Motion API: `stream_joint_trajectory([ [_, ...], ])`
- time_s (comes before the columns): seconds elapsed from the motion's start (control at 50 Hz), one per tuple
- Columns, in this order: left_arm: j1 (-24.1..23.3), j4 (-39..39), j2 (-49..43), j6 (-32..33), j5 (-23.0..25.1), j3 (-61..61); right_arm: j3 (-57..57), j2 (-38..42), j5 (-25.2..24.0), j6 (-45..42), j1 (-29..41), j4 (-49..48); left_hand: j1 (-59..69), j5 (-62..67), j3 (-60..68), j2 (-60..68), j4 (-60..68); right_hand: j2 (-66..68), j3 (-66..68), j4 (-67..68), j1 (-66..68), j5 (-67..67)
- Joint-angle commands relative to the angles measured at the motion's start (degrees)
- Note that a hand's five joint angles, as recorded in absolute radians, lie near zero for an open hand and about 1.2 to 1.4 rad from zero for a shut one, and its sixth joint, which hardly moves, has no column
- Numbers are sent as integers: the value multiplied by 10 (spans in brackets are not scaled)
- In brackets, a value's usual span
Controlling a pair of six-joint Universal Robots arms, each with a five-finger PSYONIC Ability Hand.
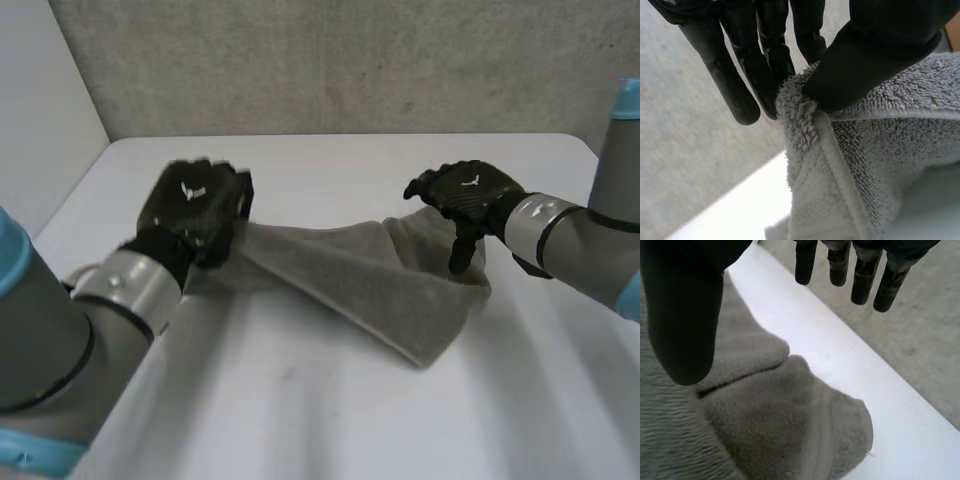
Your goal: Fold the towel.
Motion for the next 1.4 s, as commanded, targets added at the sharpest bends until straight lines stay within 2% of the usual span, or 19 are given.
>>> stream_joint_trajectory([
  [0.02,3,-2,-27,1,-3,54,131,-81,0,58,4,-60,131,108,104,103,103,-18,-18,-23,-30,-34],
  [0.12,4,-2,-67,1,-3,84,268,-146,4,140,46,-177,131,108,104,103,103,-18,-18,-23,-30,-34],
  [0.2,4,-2,-88,0,-3,98,314,-162,16,177,68,-238,131,108,104,103,103,-18,-18,-23,-30,-34],
  [0.24,6,-2,-107,0,-4,110,334,-150,46,203,99,-286,131,108,104,103,103,-18,-18,-23,-30,-34],
  [0.3,7,-2,-115,-1,-5,114,336,-134,68,205,120,-304,131,108,104,103,103,-18,-18,-23,-30,-34],
  [0.34,10,-1,-126,-6,-8,122,341,-109,127,204,153,-338,131,108,104,103,103,-18,-18,-23,-30,-34],
  [0.36,10,-1,-126,-6,-8,122,341,-109,128,204,153,-339,131,108,104,103,103,-18,-18,-23,-30,-34],
  [0.4,17,0,-138,-13,-8,132,343,-99,183,203,172,-375,131,108,104,103,103,-18,-18,-23,-30,-34],
  [0.46,20,-1,-147,-13,-8,137,343,-104,205,193,180,-382,131,108,104,103,103,-18,-18,-23,-30,-34],
  [0.62,32,-1,-178,-15,-8,153,356,-117,197,155,175,-339,131,108,104,103,103,-18,-18,-23,-30,-34],
  [0.74,34,0,-207,-16,-9,171,359,-114,199,161,179,-311,131,108,104,103,103,-18,-18,-23,-30,-34],
  [0.9,34,0,-238,-19,-10,191,351,-60,205,162,183,-367,131,108,104,103,103,-18,-18,-23,-30,-34],
  [1.04,35,-1,-252,-20,-29,204,331,1,232,156,186,-419,131,108,104,103,103,38,38,33,26,23],
  [1.16,37,-1,-254,-34,-32,208,315,38,233,154,186,-423,131,108,104,103,103,57,57,52,44,41],
  [1.22,37,-1,-254,-36,-32,209,314,39,233,154,186,-423,131,108,104,103,103,70,70,66,58,55],
  [1.4,41,-1,-255,-37,-32,209,319,30,234,149,179,-441,131,108,104,103,103,220,220,215,208,204],
])
